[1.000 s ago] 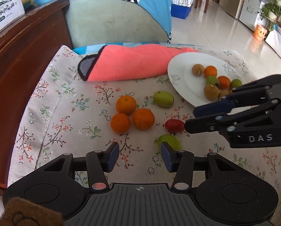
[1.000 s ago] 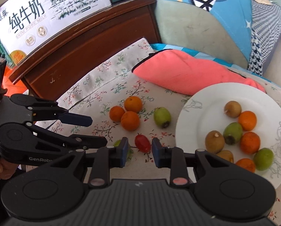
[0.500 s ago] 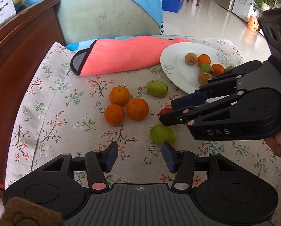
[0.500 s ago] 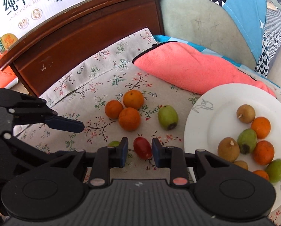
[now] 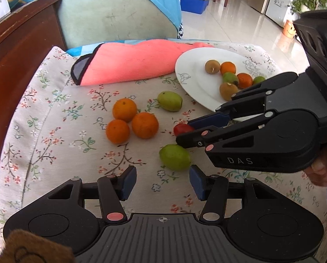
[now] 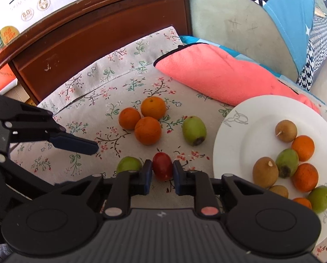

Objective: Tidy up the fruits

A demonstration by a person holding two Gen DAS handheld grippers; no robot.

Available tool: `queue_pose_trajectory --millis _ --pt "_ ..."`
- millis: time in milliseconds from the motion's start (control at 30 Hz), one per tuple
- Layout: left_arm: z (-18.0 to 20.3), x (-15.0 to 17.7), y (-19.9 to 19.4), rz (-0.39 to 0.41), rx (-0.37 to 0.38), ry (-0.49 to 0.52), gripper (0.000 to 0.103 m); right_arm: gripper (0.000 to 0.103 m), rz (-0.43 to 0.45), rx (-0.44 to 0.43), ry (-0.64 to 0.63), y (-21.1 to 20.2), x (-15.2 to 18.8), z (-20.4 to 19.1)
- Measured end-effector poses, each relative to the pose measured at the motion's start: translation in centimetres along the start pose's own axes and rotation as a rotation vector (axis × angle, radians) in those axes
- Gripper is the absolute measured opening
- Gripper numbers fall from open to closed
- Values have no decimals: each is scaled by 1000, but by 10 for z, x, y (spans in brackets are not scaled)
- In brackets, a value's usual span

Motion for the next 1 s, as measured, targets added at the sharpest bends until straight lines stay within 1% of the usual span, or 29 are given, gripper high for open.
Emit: queue_pose_trajectory --millis 167,433,633,700,900,1000 --pt "3 -4 6 13 0 -11 52 20 19 0 22 -8 -1 7" --pt "8 -8 21 13 13 -27 50 20 34 -4 111 -17 -4 23" --pt "10 -10 26 24 7 -20 39 20 42 -1 148 -22 -6 32" --pt "10 -10 26 26 1 -20 31 20 41 2 150 -23 -5 33" --pt "11 -11 26 30 -1 -24 31 20 41 7 153 -25 -4 37" --pt "12 -14 23 44 -2 -28 31 20 44 7 156 -26 -4 39"
Point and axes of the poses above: each gripper's, at about its wrist camera, not at the fingertips, and y roughly the way its jaws point, z to its right, x to its underside, the point moved 6 cm from there along y, roughly the way its jaws point, and after that the axes turned 12 degrees about x, right-handed, at the moved point
